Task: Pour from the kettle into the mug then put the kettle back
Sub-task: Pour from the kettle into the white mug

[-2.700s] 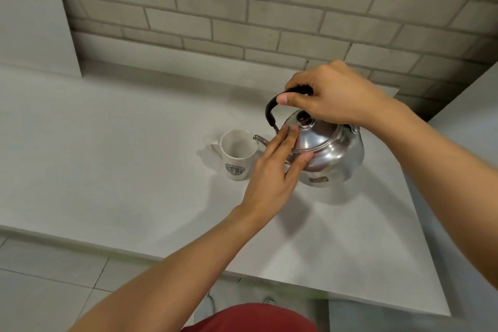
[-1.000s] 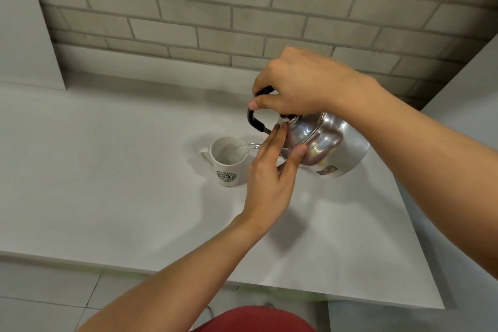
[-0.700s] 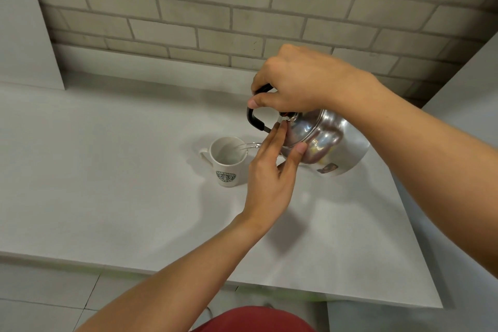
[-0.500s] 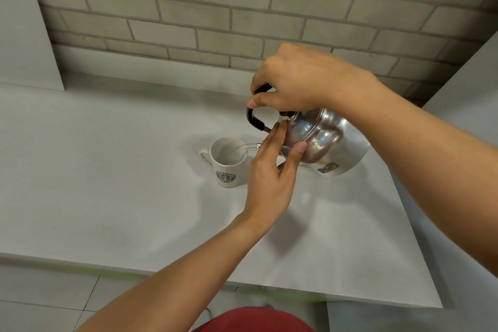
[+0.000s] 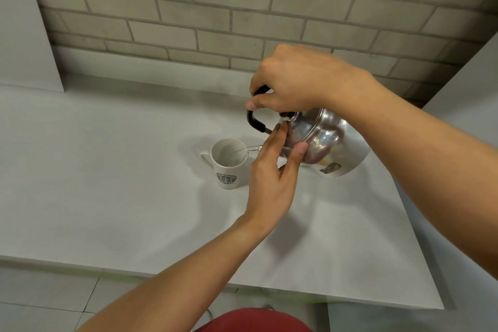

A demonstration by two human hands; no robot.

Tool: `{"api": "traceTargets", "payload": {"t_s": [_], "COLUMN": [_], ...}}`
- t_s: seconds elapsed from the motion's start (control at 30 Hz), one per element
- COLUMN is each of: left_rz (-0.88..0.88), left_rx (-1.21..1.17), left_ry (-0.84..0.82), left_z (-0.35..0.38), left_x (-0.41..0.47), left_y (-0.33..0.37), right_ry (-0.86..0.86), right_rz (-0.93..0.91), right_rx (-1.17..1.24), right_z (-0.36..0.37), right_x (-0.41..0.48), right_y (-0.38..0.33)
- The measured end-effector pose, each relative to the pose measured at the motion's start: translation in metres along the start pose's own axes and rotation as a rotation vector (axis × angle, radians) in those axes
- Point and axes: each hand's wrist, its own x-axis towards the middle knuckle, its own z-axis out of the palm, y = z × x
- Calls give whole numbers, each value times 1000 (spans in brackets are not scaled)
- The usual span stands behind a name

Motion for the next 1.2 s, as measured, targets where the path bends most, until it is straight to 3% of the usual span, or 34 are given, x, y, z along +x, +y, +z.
{"api": "traceTargets", "payload": {"t_s": [1.2], "left_rz": [-17], "left_rx": [8], "left_ry": [18], "left_z": [0], "left_x": [5], "left_y": [-2], "right_ry": [16], "right_rz": [17], "right_rx": [-14], "right_z": [1], "right_x": [7], "right_y": [0]}}
